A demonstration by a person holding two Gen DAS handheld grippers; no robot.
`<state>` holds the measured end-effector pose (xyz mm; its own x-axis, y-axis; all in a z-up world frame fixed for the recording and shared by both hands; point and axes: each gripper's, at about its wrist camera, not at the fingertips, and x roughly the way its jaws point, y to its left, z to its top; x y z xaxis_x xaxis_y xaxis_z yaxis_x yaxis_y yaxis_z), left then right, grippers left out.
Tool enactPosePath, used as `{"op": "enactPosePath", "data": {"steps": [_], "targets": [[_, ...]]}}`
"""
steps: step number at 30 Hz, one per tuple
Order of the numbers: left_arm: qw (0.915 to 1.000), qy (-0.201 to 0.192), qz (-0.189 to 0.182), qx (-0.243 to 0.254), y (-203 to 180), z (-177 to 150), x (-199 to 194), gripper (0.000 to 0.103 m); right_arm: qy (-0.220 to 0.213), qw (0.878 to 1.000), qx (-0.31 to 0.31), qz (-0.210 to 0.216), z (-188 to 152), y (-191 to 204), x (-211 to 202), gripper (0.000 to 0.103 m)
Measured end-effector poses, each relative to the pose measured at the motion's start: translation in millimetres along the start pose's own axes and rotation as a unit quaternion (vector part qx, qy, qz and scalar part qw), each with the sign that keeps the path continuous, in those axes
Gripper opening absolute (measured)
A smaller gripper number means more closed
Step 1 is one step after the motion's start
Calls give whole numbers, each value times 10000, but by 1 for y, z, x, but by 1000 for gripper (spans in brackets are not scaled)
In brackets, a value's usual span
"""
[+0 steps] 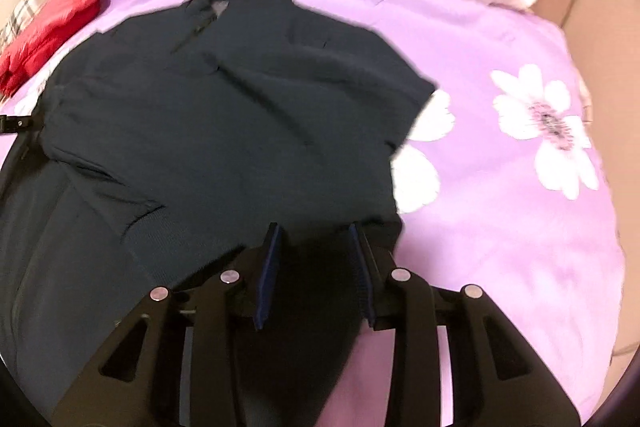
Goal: Fold large clothes
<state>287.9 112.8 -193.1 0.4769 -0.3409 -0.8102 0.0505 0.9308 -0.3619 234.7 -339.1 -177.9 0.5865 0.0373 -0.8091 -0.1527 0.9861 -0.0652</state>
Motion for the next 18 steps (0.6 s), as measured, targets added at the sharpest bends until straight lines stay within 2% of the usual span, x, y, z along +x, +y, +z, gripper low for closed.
{"op": "enactPosePath", "data": {"steps": [3,5,9,13,18], "targets": [[9998,-191,34,-73,13,-17,-30,82,-262,9996,22,79,-12,14,-27,47],[9998,-216,-20,-7,10,-32,-44,83,-410,9989,-31,222,-21,30,-46,49],[9984,-242,-93,501,-25,-71,-62,86,-564,9960,-293,635,-38,75,-69,54],[9938,-125,-28,1109,-63,-109,-58,87,-459,9923,-506,1038,-51,131,-70,55],[9850,35,428,1672,-94,-154,-39,88,-279,9899,-891,1070,-71,191,-65,55]]}}
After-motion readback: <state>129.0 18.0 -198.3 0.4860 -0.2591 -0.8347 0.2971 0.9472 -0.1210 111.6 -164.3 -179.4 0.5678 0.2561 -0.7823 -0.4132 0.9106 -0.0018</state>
